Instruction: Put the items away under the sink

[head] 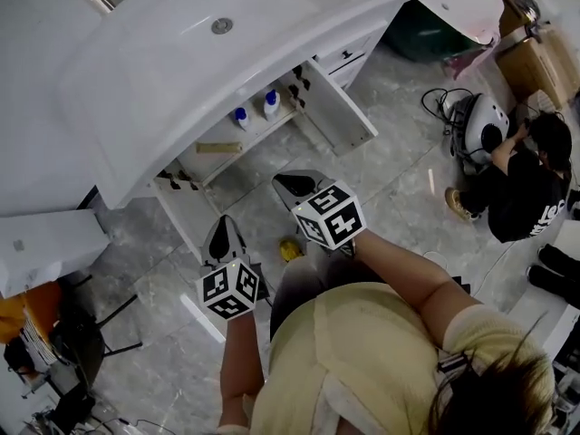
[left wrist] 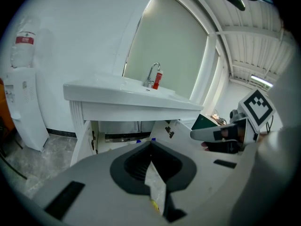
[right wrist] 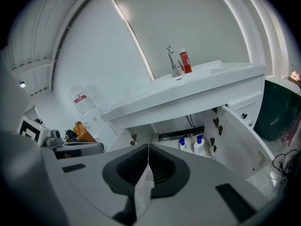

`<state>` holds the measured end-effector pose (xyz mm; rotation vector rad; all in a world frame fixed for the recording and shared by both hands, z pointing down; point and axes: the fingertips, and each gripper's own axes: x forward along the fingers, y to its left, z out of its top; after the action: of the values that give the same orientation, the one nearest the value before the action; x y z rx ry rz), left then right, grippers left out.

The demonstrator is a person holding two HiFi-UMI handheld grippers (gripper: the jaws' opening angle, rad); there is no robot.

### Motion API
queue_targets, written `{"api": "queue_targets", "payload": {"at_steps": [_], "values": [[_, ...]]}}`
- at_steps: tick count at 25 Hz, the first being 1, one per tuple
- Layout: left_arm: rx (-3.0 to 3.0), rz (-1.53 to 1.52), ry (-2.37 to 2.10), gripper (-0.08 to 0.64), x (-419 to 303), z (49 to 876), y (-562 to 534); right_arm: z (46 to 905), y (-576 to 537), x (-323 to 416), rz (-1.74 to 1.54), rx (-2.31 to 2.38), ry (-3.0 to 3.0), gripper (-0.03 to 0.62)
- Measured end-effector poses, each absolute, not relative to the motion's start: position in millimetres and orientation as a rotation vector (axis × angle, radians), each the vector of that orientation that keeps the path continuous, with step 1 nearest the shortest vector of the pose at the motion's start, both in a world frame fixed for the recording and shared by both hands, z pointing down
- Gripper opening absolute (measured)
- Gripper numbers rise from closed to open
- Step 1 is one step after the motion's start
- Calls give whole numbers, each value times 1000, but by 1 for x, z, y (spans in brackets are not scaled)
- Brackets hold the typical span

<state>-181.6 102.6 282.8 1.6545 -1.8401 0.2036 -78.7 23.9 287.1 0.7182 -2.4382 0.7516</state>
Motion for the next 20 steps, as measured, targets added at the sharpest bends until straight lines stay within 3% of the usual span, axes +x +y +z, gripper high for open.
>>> {"api": "queue_targets", "payload": {"at_steps": [20], "values": [[1693, 112, -1884, 38, -183, 231, 133, 231, 62, -79, 603, 674, -2503, 26]]}}
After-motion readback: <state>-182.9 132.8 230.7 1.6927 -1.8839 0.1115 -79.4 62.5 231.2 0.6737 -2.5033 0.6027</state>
